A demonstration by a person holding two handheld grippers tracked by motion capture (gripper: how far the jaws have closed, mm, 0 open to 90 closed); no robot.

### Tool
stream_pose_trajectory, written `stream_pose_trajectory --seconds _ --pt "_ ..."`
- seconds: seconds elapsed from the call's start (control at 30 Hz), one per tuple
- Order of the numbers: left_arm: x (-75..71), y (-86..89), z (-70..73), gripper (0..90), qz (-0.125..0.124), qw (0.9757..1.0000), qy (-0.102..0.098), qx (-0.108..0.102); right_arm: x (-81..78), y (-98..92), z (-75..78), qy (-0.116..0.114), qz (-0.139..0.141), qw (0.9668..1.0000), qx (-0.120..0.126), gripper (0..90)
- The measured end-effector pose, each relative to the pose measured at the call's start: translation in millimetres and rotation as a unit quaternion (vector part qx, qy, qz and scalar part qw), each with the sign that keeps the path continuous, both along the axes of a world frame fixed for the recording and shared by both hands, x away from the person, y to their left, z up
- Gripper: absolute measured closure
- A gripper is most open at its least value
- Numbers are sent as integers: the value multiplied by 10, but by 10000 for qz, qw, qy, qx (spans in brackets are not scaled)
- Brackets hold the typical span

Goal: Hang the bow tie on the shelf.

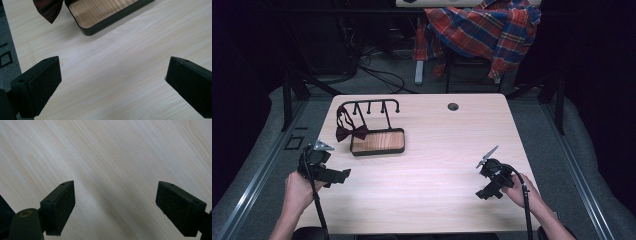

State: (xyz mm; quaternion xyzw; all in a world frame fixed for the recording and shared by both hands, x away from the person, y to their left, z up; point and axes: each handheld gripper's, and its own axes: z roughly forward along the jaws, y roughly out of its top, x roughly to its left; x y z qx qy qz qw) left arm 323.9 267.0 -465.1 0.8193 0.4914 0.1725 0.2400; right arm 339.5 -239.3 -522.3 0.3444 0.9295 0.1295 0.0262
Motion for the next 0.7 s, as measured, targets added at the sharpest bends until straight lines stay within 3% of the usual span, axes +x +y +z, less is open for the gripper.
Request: stream_pose_trajectory --seconds 0.33,0.7 --pt "-57 -34 -156 3 -27 9994 244 -226 -3 4 -3 35 30 10000 -17 159" --pt "-116 -69 -364 3 -25 9984 473 -295 -7 14 -12 18 18 10000 13 159"
